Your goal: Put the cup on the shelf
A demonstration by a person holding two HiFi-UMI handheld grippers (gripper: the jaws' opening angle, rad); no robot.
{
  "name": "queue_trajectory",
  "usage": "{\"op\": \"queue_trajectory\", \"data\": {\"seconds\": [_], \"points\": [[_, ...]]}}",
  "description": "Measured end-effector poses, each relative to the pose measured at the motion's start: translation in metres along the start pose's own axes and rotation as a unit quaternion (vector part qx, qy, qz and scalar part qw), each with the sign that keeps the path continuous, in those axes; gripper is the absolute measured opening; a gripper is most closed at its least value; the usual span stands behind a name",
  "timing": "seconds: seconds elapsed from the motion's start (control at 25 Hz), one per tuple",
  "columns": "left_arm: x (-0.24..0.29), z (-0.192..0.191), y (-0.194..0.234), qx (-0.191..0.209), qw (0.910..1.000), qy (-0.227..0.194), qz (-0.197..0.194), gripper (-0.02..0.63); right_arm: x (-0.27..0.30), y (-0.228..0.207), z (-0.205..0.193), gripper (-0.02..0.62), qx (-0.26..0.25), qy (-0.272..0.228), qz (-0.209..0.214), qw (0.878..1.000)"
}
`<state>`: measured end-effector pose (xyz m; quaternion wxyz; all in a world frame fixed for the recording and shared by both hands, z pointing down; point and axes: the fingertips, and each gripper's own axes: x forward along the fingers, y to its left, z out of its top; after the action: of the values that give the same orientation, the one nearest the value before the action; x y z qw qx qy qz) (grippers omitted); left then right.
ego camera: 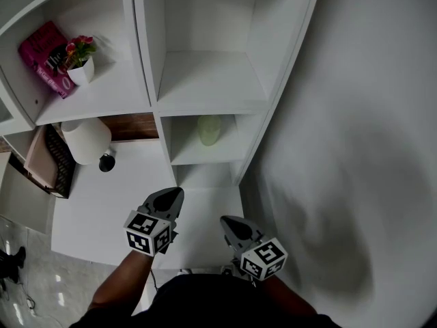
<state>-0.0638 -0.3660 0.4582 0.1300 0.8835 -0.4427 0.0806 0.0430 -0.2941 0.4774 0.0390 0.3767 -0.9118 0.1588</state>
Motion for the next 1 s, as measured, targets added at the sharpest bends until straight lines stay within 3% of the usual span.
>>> {"op": "queue_trajectory", "data": {"seconds": [0.48, 1.0], "points": [[-0.041, -0.044, -0.004, -0.021, 0.9995, 0.023, 0.006, 0.009, 0.003, 0.004, 0.0, 0.003, -0.006, -0.001, -0.003, 1.0], [-0.06, -0.055, -0.022, -0.022, 0.9996, 0.019, 0.003, 0.009, 0.011, 0.014, -0.012, 0.003, 0.0, 0.016, 0.01, 1.0]]}}
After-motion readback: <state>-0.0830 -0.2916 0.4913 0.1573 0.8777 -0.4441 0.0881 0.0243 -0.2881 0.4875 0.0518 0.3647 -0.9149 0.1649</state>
